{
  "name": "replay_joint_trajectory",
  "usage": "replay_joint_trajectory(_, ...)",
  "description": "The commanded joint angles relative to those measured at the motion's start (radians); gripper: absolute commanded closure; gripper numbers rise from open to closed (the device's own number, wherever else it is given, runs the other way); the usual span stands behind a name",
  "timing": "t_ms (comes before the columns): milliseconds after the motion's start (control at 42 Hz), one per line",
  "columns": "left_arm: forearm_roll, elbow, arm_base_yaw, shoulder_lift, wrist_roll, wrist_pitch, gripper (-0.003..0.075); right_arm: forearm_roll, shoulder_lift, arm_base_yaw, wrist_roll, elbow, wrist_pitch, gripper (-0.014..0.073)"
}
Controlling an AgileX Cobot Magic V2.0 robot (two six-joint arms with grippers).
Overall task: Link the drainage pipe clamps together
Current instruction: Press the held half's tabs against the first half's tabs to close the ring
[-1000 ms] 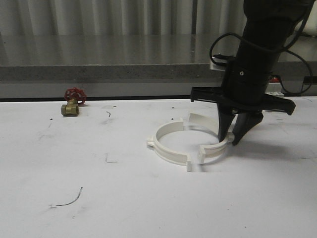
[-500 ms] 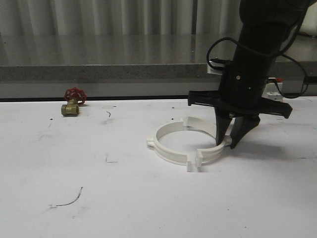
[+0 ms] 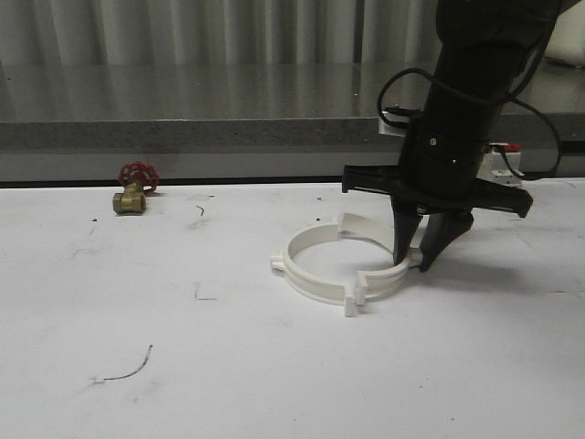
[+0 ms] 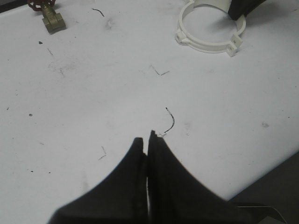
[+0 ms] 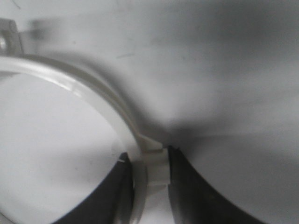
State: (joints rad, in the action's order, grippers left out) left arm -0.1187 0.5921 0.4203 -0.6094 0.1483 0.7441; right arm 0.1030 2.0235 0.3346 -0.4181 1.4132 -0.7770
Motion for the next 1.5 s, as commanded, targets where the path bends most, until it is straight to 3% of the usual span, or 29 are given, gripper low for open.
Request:
replay_joint_trajectory(0, -0.01, 0.029, -0.001, 0.001, -0.002, -0.067, 0.0741, 0.005, -0.047, 0.004, 0.002, 0.028, 0.022, 0.0426)
replay_joint_trajectory(1214, -0.01, 0.029, -0.001, 0.001, -0.002, -0.067, 0.0741, 0.008, -0.046, 0.013, 0.002, 0.029, 0.019, 0.0358)
replay_joint_trajectory(1476, -0.01, 0.029, -0.001, 0.001, -0.002, -0.067, 0.0741, 0.008, -0.046, 0.013, 0.002, 0.029, 0.009, 0.0246)
